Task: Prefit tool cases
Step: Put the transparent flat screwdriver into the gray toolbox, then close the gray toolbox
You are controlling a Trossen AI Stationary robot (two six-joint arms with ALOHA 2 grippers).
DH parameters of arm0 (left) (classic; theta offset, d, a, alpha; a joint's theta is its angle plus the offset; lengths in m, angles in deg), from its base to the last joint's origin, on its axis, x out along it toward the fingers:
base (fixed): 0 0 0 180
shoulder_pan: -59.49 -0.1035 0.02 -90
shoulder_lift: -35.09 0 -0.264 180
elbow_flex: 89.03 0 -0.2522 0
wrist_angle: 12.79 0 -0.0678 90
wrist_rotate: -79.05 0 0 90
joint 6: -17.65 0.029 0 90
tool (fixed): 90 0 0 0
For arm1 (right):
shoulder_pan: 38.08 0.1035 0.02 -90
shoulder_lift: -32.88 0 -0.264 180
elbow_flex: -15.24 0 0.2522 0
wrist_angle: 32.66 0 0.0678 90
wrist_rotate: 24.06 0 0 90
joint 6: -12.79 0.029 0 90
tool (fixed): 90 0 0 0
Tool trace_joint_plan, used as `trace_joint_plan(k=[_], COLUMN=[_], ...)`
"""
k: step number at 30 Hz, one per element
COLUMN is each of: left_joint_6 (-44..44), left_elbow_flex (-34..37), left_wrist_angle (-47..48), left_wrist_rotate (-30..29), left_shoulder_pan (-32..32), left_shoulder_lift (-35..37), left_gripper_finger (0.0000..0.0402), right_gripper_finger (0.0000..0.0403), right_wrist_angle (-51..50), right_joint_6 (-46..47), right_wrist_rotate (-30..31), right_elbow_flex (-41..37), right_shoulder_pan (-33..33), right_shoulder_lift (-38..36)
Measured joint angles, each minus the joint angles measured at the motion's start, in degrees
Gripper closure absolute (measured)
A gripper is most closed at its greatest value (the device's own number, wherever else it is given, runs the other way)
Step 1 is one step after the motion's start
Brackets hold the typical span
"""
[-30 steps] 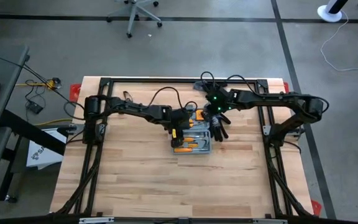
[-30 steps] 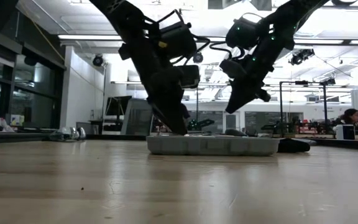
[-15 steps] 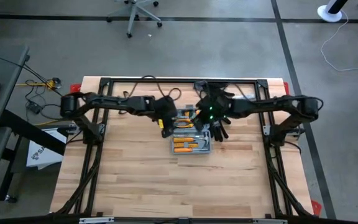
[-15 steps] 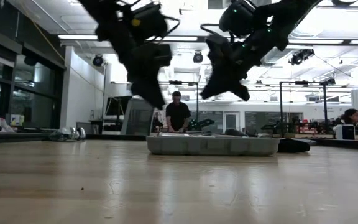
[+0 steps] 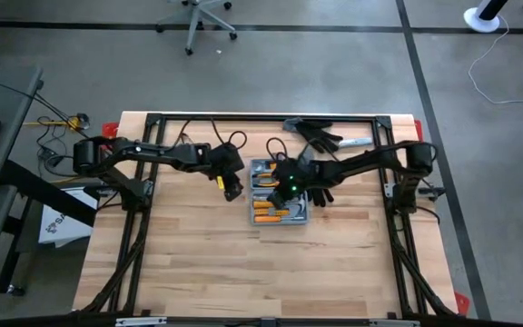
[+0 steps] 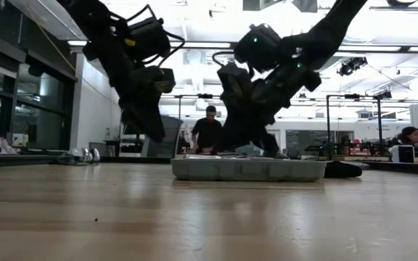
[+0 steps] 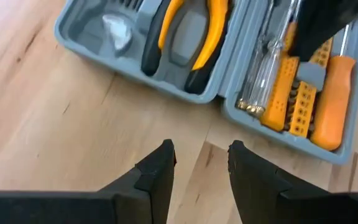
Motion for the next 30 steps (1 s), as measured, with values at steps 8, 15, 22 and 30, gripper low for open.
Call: trace_joint_plan(k=[8, 15, 22, 30], left_joint_6=[0.1, 0.6, 0.5, 0.1], left_elbow_flex=[0.0, 0.0, 0.0, 0.0], left_wrist_angle=[-1.1, -1.2, -1.1, -1.2], left_wrist_rotate=[-0.8, -2.5, -2.6, -2.7], left_shoulder_pan=[0.0, 0.0, 0.0, 0.0], left_shoulder_lift=[0.0, 0.0, 0.0, 0.0], left_gripper_finger=[0.0266, 0.0266, 0.0266, 0.0266], right_gripper_finger=[0.0403, 0.0403, 0.0403, 0.0403], right_wrist_angle=[0.2, 3.8, 3.7, -0.9], right_joint_6=[0.4, 1.0, 1.5, -0.3], right_wrist_rotate=[-0.1, 0.9, 0.6, 0.3], right_elbow_flex=[0.0, 0.1, 2.8, 3.3], right_shoulder_pan=[-0.2, 0.1, 0.3, 0.2], right_shoulder_lift=[0.2, -2.1, 2.8, 3.3])
